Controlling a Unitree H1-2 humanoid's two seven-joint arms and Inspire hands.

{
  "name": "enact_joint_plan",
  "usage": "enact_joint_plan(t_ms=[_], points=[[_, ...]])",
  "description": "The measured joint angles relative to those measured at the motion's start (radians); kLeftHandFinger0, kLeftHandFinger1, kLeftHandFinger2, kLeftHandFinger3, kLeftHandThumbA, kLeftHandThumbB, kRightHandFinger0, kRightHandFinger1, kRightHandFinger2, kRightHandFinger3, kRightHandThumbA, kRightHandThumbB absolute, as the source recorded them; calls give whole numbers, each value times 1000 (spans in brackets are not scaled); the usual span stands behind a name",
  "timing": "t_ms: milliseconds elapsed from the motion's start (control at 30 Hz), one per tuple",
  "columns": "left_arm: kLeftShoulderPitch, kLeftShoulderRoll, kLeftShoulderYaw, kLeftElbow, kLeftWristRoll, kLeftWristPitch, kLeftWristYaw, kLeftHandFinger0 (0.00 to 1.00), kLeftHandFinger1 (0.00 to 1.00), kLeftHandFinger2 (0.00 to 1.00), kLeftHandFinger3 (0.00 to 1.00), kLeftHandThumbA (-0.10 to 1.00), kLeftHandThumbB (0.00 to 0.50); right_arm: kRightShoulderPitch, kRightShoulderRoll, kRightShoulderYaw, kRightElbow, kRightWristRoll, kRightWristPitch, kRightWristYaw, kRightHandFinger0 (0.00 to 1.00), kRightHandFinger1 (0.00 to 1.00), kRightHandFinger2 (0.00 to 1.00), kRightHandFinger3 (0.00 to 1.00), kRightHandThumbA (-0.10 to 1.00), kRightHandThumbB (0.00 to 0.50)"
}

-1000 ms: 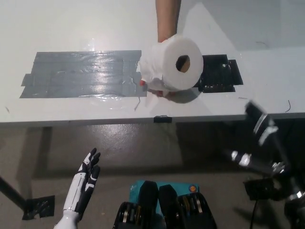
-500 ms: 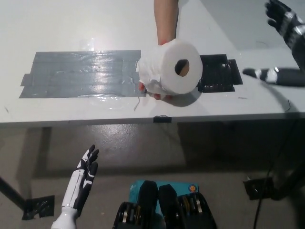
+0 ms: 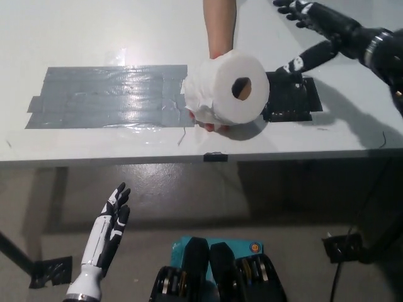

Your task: A person hands over a roll of toilet paper to the robot , and the robot inserts its right thumb into the hole in the centre to grab the roll, and then places it on the balck area on the desk.

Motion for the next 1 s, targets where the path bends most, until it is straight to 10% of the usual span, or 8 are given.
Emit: enact_joint_plan(t_ms=[1000], points=[[-2, 1, -1, -1, 11, 0, 0, 1000, 1000, 1000, 1000, 940, 125, -73, 180, 80, 286, -263, -66, -85, 1000, 1000, 1000, 1000, 1000, 493]])
